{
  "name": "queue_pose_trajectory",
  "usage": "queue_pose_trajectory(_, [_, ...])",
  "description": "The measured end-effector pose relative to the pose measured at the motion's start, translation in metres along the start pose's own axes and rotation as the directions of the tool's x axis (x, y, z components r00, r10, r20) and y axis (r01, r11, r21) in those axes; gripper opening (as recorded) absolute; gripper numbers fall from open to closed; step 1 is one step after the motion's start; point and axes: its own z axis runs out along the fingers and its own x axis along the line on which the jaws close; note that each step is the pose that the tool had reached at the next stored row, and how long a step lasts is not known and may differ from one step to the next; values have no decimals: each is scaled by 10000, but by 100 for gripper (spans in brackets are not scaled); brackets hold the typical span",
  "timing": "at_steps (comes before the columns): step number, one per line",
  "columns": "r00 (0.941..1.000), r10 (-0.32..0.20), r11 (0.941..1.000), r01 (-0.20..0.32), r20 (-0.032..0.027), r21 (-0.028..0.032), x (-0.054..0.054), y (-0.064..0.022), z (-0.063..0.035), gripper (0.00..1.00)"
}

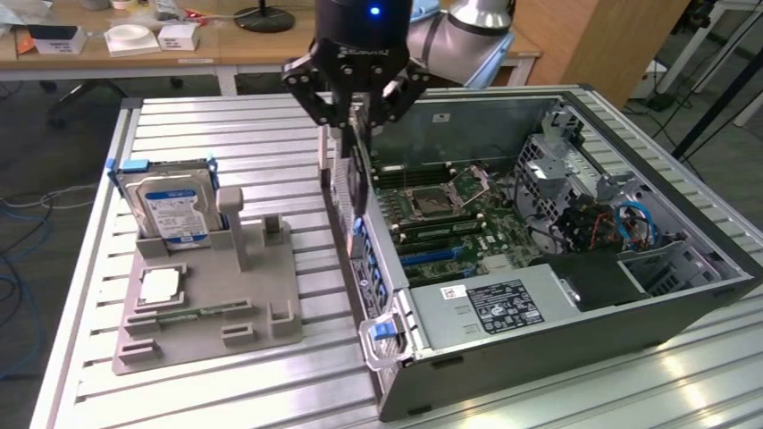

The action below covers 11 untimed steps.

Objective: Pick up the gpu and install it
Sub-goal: 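Pick up the gpu and move the gpu toward the slot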

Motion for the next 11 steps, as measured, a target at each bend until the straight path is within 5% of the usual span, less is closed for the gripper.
queue_pose_trajectory(11, [9999, -152, 9999, 152, -6, -10, -477, 30, 6, 26])
